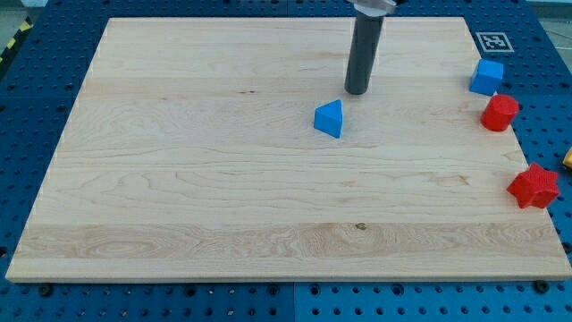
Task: Move blue triangle parallel to red circle
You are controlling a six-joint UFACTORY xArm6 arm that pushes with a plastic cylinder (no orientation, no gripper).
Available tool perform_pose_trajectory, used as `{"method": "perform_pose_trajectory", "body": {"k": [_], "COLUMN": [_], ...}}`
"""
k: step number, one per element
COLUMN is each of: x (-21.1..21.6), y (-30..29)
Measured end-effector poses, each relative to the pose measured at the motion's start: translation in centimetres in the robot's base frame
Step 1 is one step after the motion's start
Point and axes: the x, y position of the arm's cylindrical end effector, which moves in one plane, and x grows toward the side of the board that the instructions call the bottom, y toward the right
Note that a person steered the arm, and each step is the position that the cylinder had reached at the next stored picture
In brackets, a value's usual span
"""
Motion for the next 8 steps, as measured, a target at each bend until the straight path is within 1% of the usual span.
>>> {"method": "perform_pose_trajectory", "body": {"k": [1,3,4,5,6,8], "x": [-0.3,-1.7,1.3,3.4,4.8,8.7], "y": [-1.3,-7.7,-7.8,-9.0,-8.3,-3.9]}}
